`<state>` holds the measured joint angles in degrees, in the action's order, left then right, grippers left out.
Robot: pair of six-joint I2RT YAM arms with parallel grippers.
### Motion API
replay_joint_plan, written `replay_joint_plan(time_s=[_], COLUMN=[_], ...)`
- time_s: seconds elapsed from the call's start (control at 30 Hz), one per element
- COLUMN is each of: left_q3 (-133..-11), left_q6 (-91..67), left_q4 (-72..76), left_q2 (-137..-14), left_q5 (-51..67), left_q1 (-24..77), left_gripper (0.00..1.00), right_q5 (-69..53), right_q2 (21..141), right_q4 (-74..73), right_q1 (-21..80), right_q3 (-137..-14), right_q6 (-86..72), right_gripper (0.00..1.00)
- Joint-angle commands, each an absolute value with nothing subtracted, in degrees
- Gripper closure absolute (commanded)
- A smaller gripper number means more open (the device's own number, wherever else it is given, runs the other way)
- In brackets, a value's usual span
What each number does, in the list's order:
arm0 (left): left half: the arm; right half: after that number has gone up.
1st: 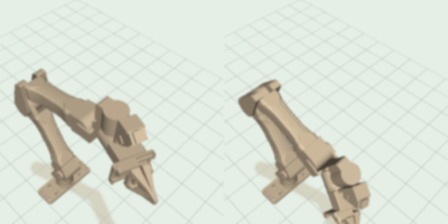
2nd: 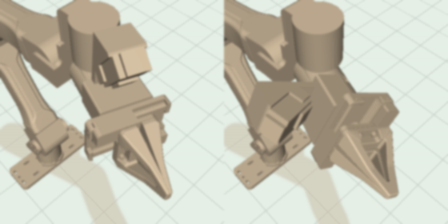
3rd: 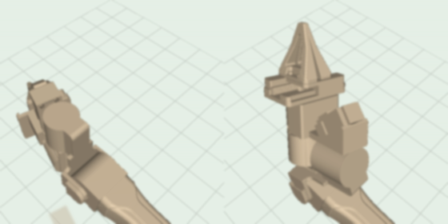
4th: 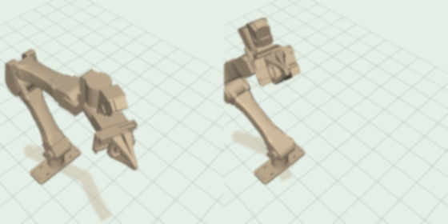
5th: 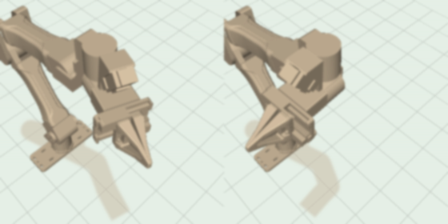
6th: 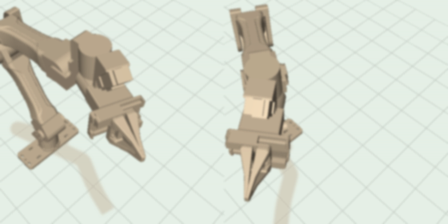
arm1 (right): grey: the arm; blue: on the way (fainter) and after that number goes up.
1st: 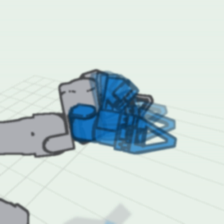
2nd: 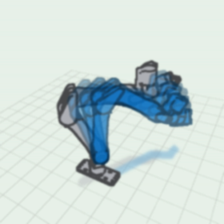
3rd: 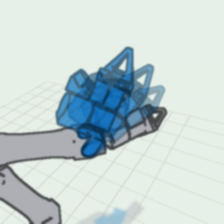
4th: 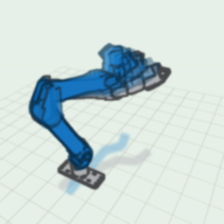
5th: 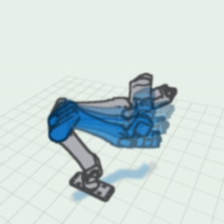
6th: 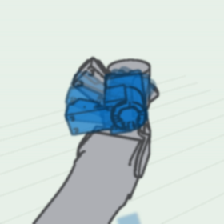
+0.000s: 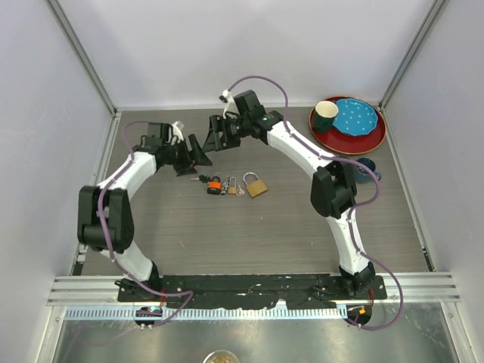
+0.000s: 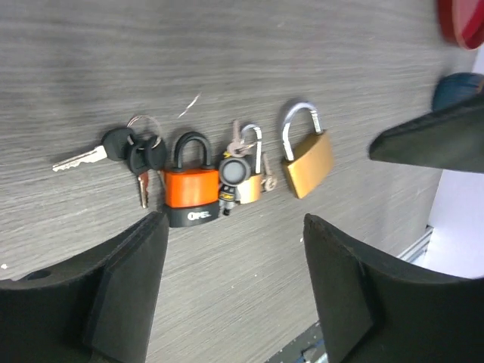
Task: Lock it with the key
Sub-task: Reset both arms
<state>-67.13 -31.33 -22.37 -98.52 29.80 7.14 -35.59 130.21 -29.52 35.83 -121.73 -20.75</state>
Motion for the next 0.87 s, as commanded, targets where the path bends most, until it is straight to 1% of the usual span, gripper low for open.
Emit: replay_joint_plan(time_s=[0.0,0.03,0.1,0.17,0.2,0.23,0.27,0.3,0.33,0.5,0.6,0.67,0.7,0.73,0.77,0.83], left_q3=[-65.4,-65.04,-64.07,-63.37,-62.76,-62.23,-61.7,-60.83,-60.47,-58.19,-56.69,-55.46,-54.94,-54.41,-53.1,-51.42], left_q6=[-31.64,-31.03,-29.98,-28.66,-28.48,-28.65,-28.39,-27.95,-27.6,-27.6,-27.16,-27.07,-27.16,-26.46,-26.11,-25.84], left_q4=[-18.54,-19.07,-20.73,-22.23,-23.98,-24.86,-25.66,-27.49,-28.47,-35.31,-38.22,-38.93,-39.2,-39.2,-38.85,-35.17], left_q2=[-86.24,-84.05,-78.09,-74.2,-69.74,-67.78,-65.33,-63.13,-59.19,-50.02,-46.24,-43.96,-43.34,-42.81,-41.76,-40.7], left_q5=[26.38,23.76,22.51,20.4,19.26,17.68,14.53,13.37,12.23,5.81,4.49,4.22,4.31,5.09,5.71,6.94], left_q1=[7.38,7.38,7.38,7.38,7.38,7.38,7.3,7.38,7.38,7.38,7.38,7.38,7.38,7.38,7.38,7.38], left_gripper=[0.17,0.1,0.0,0.0,0.0,0.0,0.0,0.0,0.0,0.0,0.0,0.0,0.0,0.0,0.0,0.0], right_q5=[-31.83,-31.12,-27.45,-24.89,-21.74,-19.97,-18.65,-17.41,-13.75,-4.41,-0.45,4.28,5.87,7.45,10.69,13.17], right_q2=[120.51,117.37,114.01,107.97,105.49,103.38,98.66,96.44,94.41,79.67,72.9,69.98,68.66,66.38,65.49,63.21], right_q4=[-26.37,-26.02,-25.75,-25.05,-24.79,-23.74,-22.95,-22.24,-21.54,-20.57,-20.57,-20.83,-20.74,-20.66,-20.48,-18.38], right_q1=[35.6,35.51,35.42,35.33,35.33,35.25,35.16,35.16,35.07,34.1,32.96,32.7,32.35,32.26,31.99,31.73], right_q3=[-117.79,-116.47,-111.92,-108.13,-103.93,-101.28,-98.47,-93.13,-90.47,-73.43,-66.48,-64.08,-62.16,-61.36,-60.65,-58.45], right_q6=[-21.45,-21.71,-21.62,-21.1,-21.18,-21.18,-21.27,-21.18,-21.18,-22.67,-23.9,-24.43,-24.61,-24.61,-24.61,-22.78], right_gripper=[0.29,0.29,0.28,0.25,0.24,0.22,0.21,0.2,0.19,0.16,0.15,0.14,0.11,0.1,0.09,0.07])
